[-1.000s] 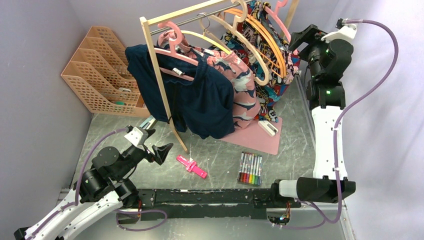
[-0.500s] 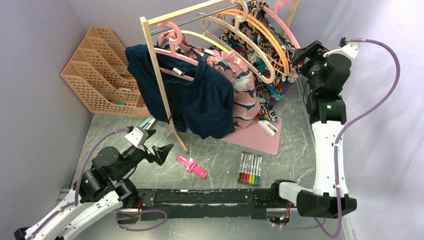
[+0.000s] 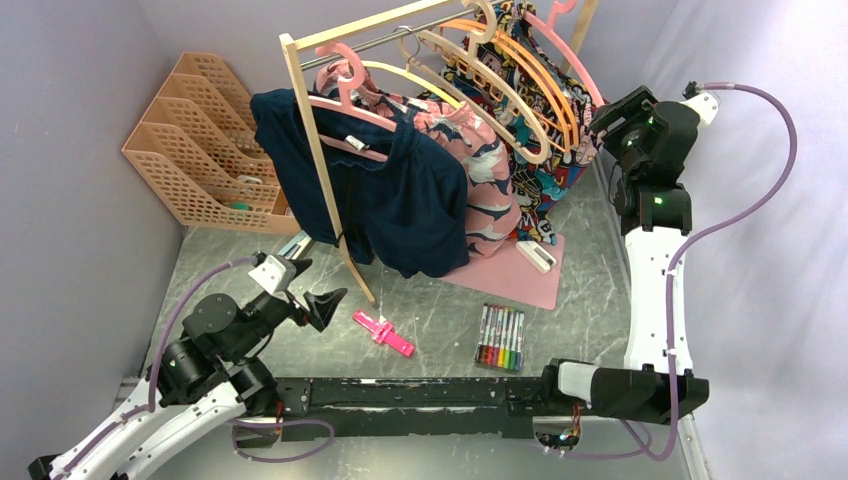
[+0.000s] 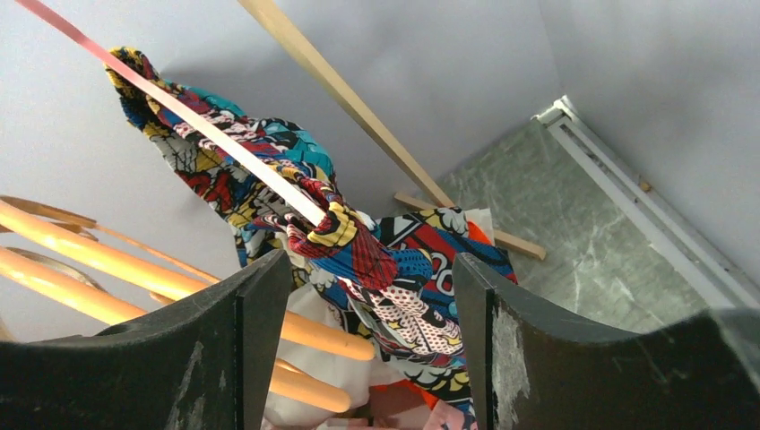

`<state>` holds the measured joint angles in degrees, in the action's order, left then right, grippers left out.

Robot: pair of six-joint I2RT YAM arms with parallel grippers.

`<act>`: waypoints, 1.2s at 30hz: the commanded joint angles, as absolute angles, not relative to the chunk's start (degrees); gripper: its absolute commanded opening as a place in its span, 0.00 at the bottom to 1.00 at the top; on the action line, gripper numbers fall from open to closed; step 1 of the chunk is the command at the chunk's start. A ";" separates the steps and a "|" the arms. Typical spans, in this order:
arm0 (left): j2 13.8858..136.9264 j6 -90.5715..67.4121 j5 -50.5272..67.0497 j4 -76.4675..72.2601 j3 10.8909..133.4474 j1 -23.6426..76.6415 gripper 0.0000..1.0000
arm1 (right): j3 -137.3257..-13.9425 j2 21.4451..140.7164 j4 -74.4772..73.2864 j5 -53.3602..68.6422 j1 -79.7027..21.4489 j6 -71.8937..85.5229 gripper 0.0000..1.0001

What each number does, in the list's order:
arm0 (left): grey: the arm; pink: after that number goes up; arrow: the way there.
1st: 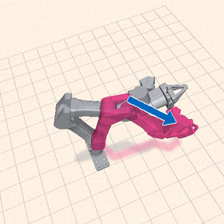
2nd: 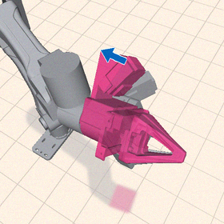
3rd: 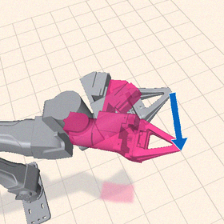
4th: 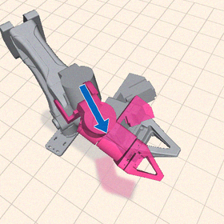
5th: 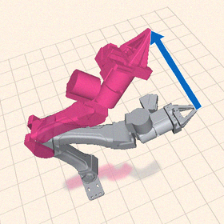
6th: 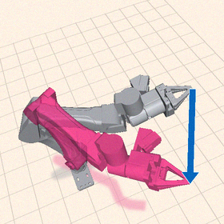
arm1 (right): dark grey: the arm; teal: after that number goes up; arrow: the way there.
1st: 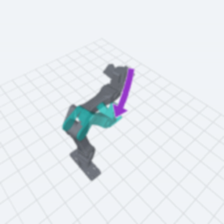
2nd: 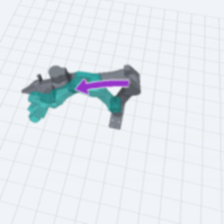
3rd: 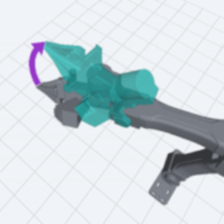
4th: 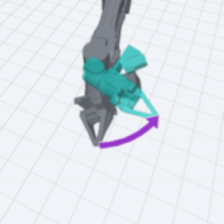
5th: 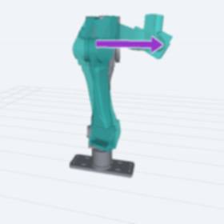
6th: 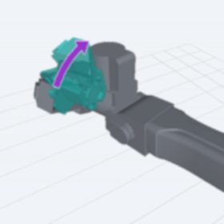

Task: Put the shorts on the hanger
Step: Place the hanger at the clothesline, then adjust the shorts on the hanger.

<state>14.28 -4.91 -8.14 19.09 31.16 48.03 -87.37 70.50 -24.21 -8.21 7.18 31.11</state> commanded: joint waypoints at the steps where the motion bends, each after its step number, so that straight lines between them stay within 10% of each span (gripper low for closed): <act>1: 13.52 -4.75 -7.31 17.53 31.55 47.59 0.97 | -89.31 70.58 -23.11 -6.26 8.19 34.01 0.68; 16: 13.32 -4.77 -6.88 17.26 31.46 47.56 0.97 | -89.76 71.57 -20.77 -3.01 8.61 33.39 0.30; 25: 13.21 -4.75 -7.21 17.32 31.46 47.60 0.97 | -91.34 72.49 -21.07 -4.35 8.61 33.77 0.61; 36: 13.29 -4.79 -7.56 17.52 31.46 47.55 0.98 | -92.98 74.68 -21.13 -3.16 8.61 33.22 0.39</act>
